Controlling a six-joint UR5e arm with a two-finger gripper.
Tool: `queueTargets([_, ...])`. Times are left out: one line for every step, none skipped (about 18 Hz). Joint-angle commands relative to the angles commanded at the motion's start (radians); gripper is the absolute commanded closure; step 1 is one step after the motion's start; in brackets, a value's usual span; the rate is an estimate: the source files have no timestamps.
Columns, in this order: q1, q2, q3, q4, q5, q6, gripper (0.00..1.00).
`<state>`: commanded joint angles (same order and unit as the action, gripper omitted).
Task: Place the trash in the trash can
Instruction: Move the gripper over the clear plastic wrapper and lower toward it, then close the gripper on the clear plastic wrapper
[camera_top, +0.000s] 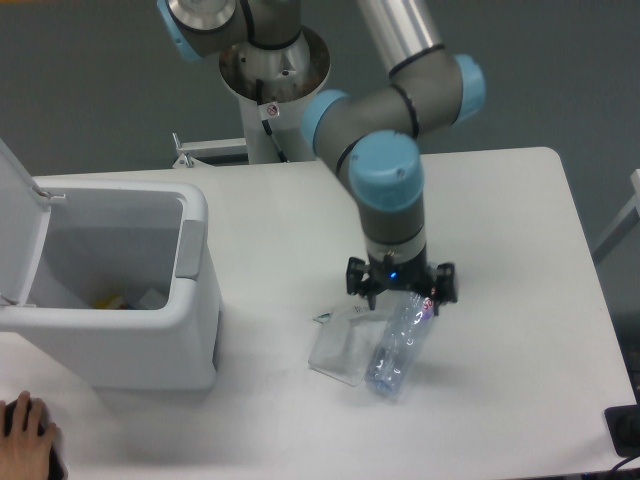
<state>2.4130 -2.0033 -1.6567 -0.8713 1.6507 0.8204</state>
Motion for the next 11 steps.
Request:
queueTargets([-0.008, -0.005, -0.003, 0.000, -0.014, 0.014, 0.00])
queueTargets([-0.011, -0.005, -0.008, 0.000, -0.026, 0.025, 0.00])
queueTargets([-0.012, -0.005, -0.011, 0.000, -0.041, 0.037, 0.00])
queueTargets([-0.014, -0.005, -0.017, 0.000, -0.055, 0.049, 0.00])
queueTargets([-0.017, -0.005, -0.024, -0.002, -0.069, 0.061, 0.00])
queueTargets([-0.023, -0.008, -0.034, -0.002, -0.081, 0.072, 0.00])
queueTargets([-0.028, -0.017, -0.049, 0.000, -0.083, 0.086, 0.00])
queueTargets([-0.032, -0.019, -0.060, 0.000, -0.084, 0.091, 0.00])
queueTargets([-0.044, -0.025, -0.063, 0.000, -0.089, 0.089, 0.00])
queueTargets([-0.049, -0.038, -0.061, 0.000, -0.092, 0.089, 0.00])
queueTargets([-0.052, -0.054, -0.061, 0.000, -0.092, 0.089, 0.00])
